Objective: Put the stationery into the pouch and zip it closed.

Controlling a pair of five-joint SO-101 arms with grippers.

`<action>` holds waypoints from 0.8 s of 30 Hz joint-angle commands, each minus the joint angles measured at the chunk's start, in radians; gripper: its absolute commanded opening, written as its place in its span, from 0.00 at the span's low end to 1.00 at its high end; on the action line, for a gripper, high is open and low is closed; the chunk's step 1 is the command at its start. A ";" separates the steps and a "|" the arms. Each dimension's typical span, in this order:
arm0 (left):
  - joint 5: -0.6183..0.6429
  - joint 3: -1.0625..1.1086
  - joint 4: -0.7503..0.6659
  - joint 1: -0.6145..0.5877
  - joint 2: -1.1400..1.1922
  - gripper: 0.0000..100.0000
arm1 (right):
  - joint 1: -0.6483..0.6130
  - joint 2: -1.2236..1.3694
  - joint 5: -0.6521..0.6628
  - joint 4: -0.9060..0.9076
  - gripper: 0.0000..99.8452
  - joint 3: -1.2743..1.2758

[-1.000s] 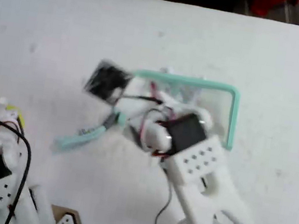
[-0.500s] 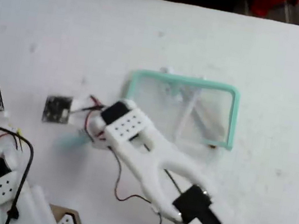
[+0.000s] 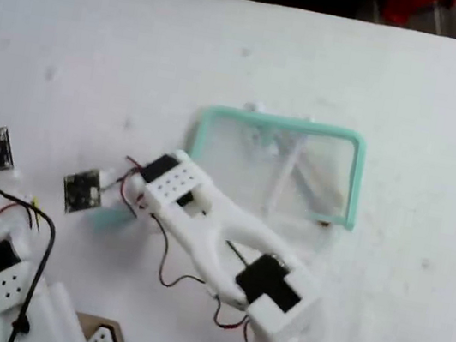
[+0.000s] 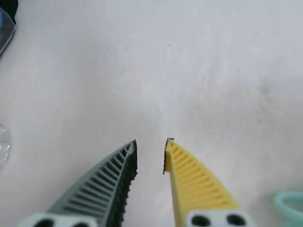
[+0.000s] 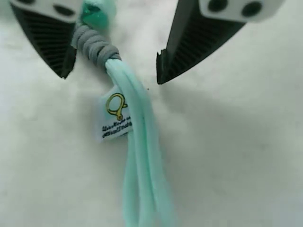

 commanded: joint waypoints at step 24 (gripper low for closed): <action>-0.011 -0.009 -0.026 0.012 0.005 0.12 | 0.180 0.255 0.229 0.332 0.29 -0.519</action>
